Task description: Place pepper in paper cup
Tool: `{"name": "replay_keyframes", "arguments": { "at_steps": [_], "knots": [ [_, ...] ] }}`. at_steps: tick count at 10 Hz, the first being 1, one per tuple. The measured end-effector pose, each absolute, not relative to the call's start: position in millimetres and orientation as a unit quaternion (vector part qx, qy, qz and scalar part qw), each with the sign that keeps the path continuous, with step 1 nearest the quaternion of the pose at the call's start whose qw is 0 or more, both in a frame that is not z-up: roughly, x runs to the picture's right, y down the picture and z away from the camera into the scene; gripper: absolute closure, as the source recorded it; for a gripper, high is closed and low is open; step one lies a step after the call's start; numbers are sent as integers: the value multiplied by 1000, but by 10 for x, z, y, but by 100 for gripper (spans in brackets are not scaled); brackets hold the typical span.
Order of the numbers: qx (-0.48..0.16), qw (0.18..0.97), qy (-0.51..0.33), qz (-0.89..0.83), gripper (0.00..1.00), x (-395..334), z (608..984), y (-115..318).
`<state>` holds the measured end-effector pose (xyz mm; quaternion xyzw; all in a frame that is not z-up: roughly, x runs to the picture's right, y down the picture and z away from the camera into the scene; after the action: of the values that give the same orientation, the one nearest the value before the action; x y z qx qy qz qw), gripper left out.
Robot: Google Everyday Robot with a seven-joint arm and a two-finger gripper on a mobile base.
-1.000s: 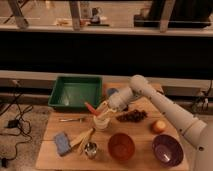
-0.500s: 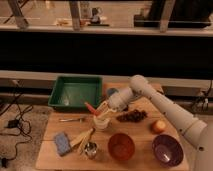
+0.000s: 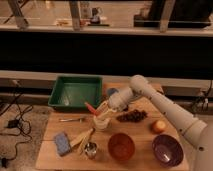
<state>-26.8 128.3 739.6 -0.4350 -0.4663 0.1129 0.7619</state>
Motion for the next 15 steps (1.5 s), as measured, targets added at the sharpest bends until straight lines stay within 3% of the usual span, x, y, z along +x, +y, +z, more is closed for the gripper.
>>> {"name": "replay_keyframes", "arguments": {
  "at_steps": [6, 8, 13, 15],
  "knots": [
    [-435, 762, -466, 112, 96, -269, 7391, 1277],
    [-435, 762, -466, 112, 90, -269, 7391, 1277],
    [-435, 762, -466, 112, 38, -270, 7391, 1277],
    [-435, 762, -466, 112, 22, -270, 7391, 1277]
  ]
}}
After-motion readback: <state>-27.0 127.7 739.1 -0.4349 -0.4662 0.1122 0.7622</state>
